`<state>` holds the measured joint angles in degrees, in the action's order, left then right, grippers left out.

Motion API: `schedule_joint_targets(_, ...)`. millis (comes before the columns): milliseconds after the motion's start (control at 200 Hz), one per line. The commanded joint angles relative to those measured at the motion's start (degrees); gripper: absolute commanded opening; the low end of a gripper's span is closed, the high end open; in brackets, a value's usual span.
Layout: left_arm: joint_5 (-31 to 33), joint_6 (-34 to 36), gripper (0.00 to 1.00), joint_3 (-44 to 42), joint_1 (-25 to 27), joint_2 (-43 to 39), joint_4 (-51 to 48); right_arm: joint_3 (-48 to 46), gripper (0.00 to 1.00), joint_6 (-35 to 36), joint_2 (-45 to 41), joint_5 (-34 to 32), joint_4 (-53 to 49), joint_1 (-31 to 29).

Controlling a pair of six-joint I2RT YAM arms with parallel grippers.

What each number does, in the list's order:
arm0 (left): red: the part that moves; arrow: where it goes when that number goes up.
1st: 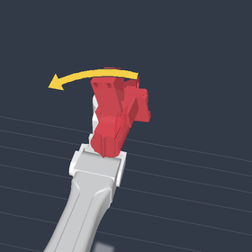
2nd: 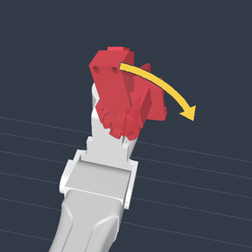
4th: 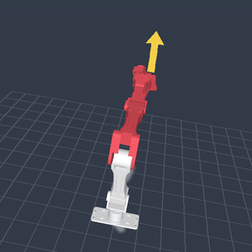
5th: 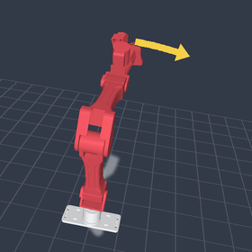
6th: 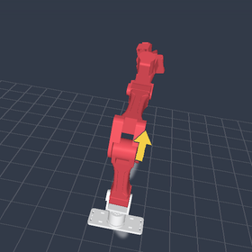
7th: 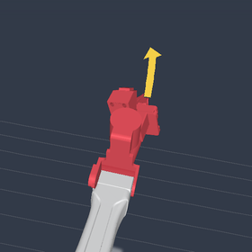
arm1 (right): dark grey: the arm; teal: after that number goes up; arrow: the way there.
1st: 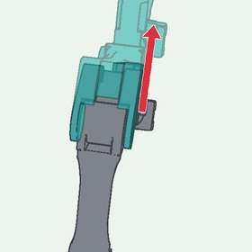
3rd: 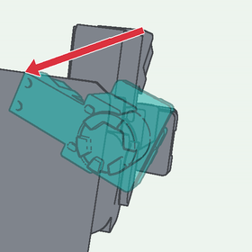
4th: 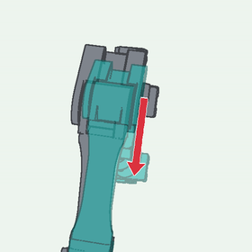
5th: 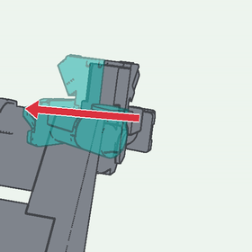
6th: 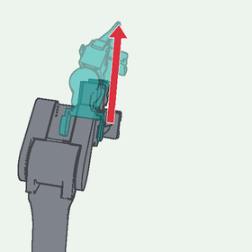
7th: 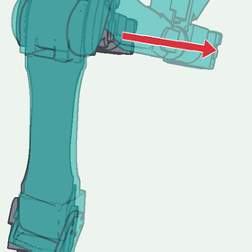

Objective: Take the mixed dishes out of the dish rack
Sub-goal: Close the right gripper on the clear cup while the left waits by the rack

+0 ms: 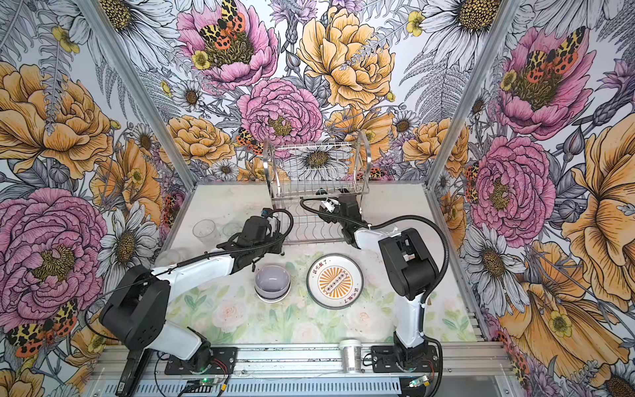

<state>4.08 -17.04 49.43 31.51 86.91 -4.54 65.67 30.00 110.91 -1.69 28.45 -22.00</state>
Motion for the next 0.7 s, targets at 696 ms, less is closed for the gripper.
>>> schedule_joint_targets(696, -0.4, -0.2, 0.34, 1.1, 1.5, 0.7, -0.6, 10.8, 0.98, -2.3, 7.8, 6.2, -11.8, 4.5)
